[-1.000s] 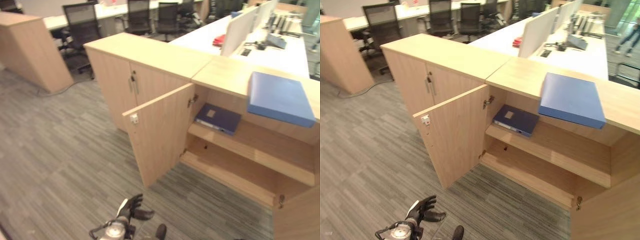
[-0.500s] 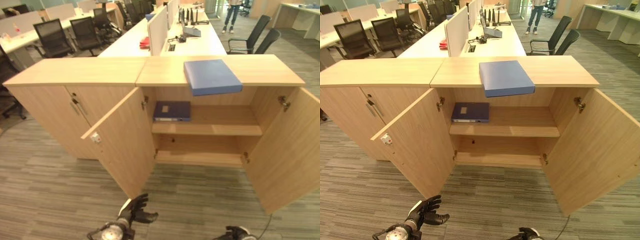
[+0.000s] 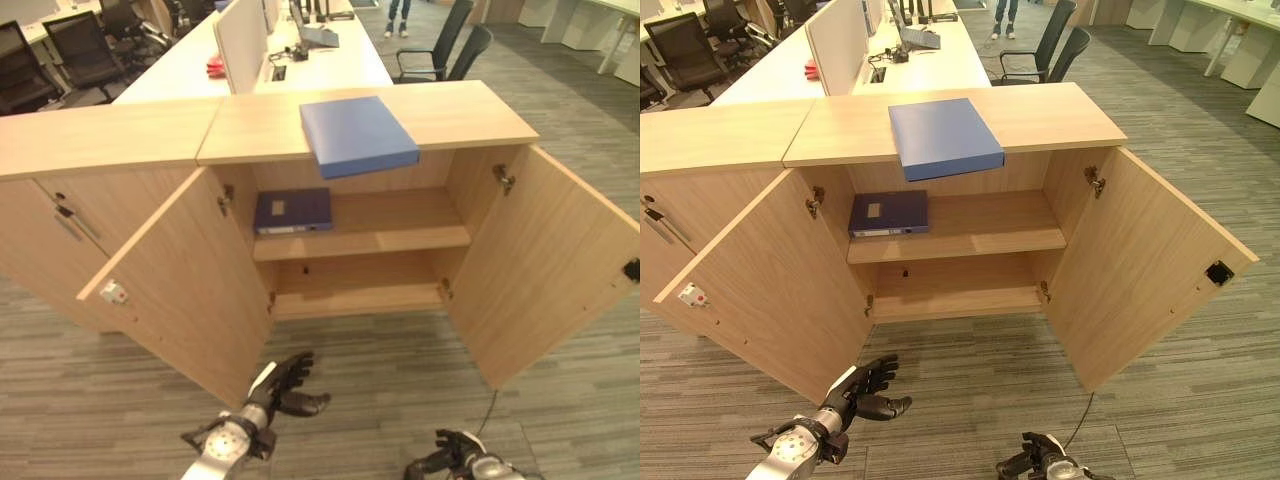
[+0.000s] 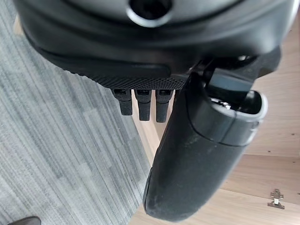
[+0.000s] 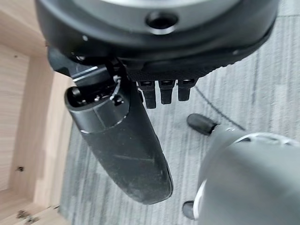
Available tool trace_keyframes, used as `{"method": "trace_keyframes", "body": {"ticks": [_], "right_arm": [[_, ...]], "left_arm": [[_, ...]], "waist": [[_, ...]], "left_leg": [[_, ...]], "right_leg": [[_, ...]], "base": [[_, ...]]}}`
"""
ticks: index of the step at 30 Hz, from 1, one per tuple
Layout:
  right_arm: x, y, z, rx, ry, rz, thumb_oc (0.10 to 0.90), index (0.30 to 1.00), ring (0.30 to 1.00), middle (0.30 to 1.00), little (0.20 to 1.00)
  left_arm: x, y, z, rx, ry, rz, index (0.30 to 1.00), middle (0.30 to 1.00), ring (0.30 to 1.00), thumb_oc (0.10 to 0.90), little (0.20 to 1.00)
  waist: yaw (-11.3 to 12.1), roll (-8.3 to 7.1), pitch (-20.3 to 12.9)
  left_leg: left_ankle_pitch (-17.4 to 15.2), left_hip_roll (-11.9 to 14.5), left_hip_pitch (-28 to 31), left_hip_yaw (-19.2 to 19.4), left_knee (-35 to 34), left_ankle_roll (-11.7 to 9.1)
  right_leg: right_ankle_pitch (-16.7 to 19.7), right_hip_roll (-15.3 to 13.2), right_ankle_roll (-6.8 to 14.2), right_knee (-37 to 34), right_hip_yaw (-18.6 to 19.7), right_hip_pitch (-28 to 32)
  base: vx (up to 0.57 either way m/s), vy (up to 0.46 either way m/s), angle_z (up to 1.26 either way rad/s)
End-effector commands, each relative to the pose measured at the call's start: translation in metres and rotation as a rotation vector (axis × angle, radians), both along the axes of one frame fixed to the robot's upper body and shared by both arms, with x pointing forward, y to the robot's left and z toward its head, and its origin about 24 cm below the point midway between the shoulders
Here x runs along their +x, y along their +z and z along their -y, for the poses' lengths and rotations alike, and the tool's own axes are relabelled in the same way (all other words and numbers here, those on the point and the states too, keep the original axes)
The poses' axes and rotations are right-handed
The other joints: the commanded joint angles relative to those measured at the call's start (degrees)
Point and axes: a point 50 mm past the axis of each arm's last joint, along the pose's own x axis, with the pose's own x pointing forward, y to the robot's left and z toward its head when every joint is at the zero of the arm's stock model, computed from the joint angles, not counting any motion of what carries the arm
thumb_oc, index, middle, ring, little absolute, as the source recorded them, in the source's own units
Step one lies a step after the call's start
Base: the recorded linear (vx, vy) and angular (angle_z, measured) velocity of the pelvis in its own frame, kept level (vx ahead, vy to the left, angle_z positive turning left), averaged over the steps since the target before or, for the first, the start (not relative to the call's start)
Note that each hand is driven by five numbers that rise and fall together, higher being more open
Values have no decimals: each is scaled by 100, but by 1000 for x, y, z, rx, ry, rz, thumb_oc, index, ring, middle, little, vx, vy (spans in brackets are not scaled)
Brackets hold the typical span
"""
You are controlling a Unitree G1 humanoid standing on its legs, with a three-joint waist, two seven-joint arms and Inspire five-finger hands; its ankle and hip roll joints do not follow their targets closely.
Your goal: Put the empty folder in the office cabinet
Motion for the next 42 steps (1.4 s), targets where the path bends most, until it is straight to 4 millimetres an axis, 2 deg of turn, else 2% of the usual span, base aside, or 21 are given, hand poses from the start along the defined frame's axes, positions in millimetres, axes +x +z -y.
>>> {"method": "trace_keyframes", "body": {"ticks": [1, 3, 5, 7, 8, 10, 12, 15, 19, 22, 25, 26, 28, 30, 31, 32, 33, 34, 36, 37, 42], "right_arm": [[25, 11, 4, -24, 51, 80, 800, 900, 900, 900, 900], [27, 13, 5, -22, 49, 97, 800, 900, 900, 900, 900], [29, 14, 2, -8, 30, 121, 800, 900, 900, 900, 900], [35, 17, 2, -4, 15, 142, 800, 900, 900, 900, 900], [38, 19, 3, -6, 8, 155, 800, 900, 900, 900, 900], [39, 21, 6, -5, -18, 167, 800, 900, 900, 900, 900], [35, 19, 7, 1, -44, 163, 800, 900, 900, 900, 900], [30, 15, 6, 5, -64, 138, 800, 900, 900, 900, 900], [26, 14, 15, -17, -95, 125, 800, 900, 900, 900, 900], [13, 11, 28, -52, -140, 90, 800, 900, 900, 900, 900], [11, 11, 29, -58, -142, 82, 800, 900, 900, 900, 900], [9, 10, 32, -68, -154, 72, 800, 900, 900, 900, 900], [5, 9, 31, -63, -167, 71, 800, 900, 900, 900, 900], [1, 8, 33, -64, -196, 61, 800, 900, 900, 900, 900], [1, 8, 33, -65, -203, 59, 800, 900, 900, 900, 900], [-2, 7, 36, -62, -224, 48, 800, 900, 900, 900, 900], [-3, 6, 35, -59, -227, 48, 800, 900, 900, 900, 900], [-1, 6, 33, -55, -222, 51, 800, 900, 900, 900, 900], [-2, 5, 30, -50, -220, 54, 800, 900, 900, 900, 900], [-3, 3, 25, -33, -236, 57, 800, 900, 900, 900, 900], [-20, -5, 12, 4, -282, 33, 800, 900, 900, 900, 900]], "left_arm": [[27, 42, 1, -17, -32, 235, 900, 900, 900, 800, 900], [26, 41, 1, 6, -35, 232, 900, 900, 900, 800, 900], [27, 41, -2, 33, -30, 233, 900, 900, 900, 800, 900], [30, 43, -3, 38, -19, 252, 900, 900, 900, 800, 900], [32, 45, -4, 38, -10, 262, 900, 900, 900, 800, 900], [34, 47, -5, 42, -3, 273, 900, 900, 900, 800, 900], [38, 48, -5, 49, -1, 285, 900, 900, 900, 800, 900], [40, 47, -1, 33, 22, 286, 900, 900, 900, 800, 900], [46, 47, 5, 2, 37, 283, 900, 900, 900, 800, 900], [50, 47, 9, 2, 15, 281, 900, 900, 900, 800, 900], [49, 46, 9, 0, 19, 276, 900, 900, 900, 800, 900], [47, 43, 5, 1, 41, 264, 900, 900, 900, 800, 900], [41, 39, -3, -2, 84, 236, 900, 900, 900, 800, 900], [38, 37, -4, -45, 127, 220, 900, 900, 900, 800, 900], [38, 38, -4, -69, 139, 218, 900, 900, 900, 800, 900], [36, 41, -3, -177, 211, 223, 900, 900, 900, 800, 900], [37, 45, -4, -197, 235, 245, 900, 900, 900, 800, 900], [37, 57, -12, -206, 284, 312, 900, 900, 900, 800, 900], [37, 66, -19, -197, 331, 367, 900, 900, 900, 800, 900], [37, 87, -36, -124, 408, 492, 900, 900, 900, 800, 900], [31, 124, -64, 95, 533, 724, 900, 900, 900, 800, 900]], "waist": [[108, 35, 64], [9, 78, 266], [10, 148, 336], [-52, 154, 411], [-105, 110, 453], [-216, 19, 538], [-255, -86, 549], [-276, -148, 433], [-370, -42, 336], [-446, 20, 263], [-456, 48, 235], [-448, 86, 215], [-434, 28, 247], [-391, -119, 344], [-357, -146, 402], [-234, -230, 476], [-185, -279, 485], [-91, -310, 499], [-13, -288, 530], [120, -287, 600], [142, -316, 481]], "left_leg": [[-528, -496, 75, -262, -15, 335], [-557, -632, 185, -399, -15, 488], [-689, -608, 276, -365, -15, 494], [-678, -568, 274, -330, -15, 410], [-701, -591, 317, -398, -15, 347], [-820, -587, 470, -553, -15, 228], [-923, -586, 556, -703, -15, 144], [-1038, -428, 685, -888, -15, 47], [-951, 51, 707, -1036, -15, -179], [-627, 399, 628, -1160, -15, -406], [-442, 487, 613, -1170, -15, -471], [11, 624, 535, -1139, 129, -594], [654, 845, 232, -991, 1060, -665], [839, 873, -127, -703, 2033, -479], [729, 845, -258, -613, 2243, -403], [40, 428, -735, -636, 2167, -201], [-191, 209, -958, -706, 1995, -172], [-241, -42, -1208, -890, 1682, -184], [-66, -178, -1296, -1047, 1302, -222], [68, -374, -1454, -1370, 1094, -245], [204, -314, -1015, -1472, 480, -207]], "right_leg": [[161, -574, 405, 1751, 101, -590], [924, -763, 484, 2761, 474, -1042], [639, -843, 500, 3036, 436, -1291], [457, -575, 344, 2403, 340, -1512], [407, -318, 336, 1593, 484, -1547], [525, 144, 423, 360, 867, -1535], [559, 274, 487, -147, 1099, -1492], [690, 243, 421, -58, 904, -1344], [341, 316, 225, 380, 706, -1411], [-5, 359, 10, 615, 339, -1358], [-81, 430, -46, 615, 296, -1326], [-223, 581, -131, 582, 250, -1234], [-559, 864, -379, 508, 322, -895], [-740, 945, -539, 401, 379, -521], [-763, 946, -564, 367, 427, -430], [-780, 862, -544, 233, 524, -214], [-775, 824, -501, 185, 565, -181], [-765, 810, -465, 152, 645, -130], [-786, 861, -464, 144, 697, -49], [-817, 944, -481, 182, 826, 72], [-826, 1065, -511, 119, 898, 204]], "base": [[1, 156, 10], [-29, 154, 20], [82, 75, 21], [111, -120, -5], [177, -226, -7], [213, -179, 14], [238, -162, 31], [411, -297, 64], [279, -245, 87], [267, -283, 87], [151, -159, 40], [253, -315, 11], [318, -461, 10], [201, -362, -17], [225, -274, -42], [159, -98, -43], [178, -59, -50], [99, -2, -59], [70, -3, -54], [41, -12, -52], [103, -2, -78]]}}
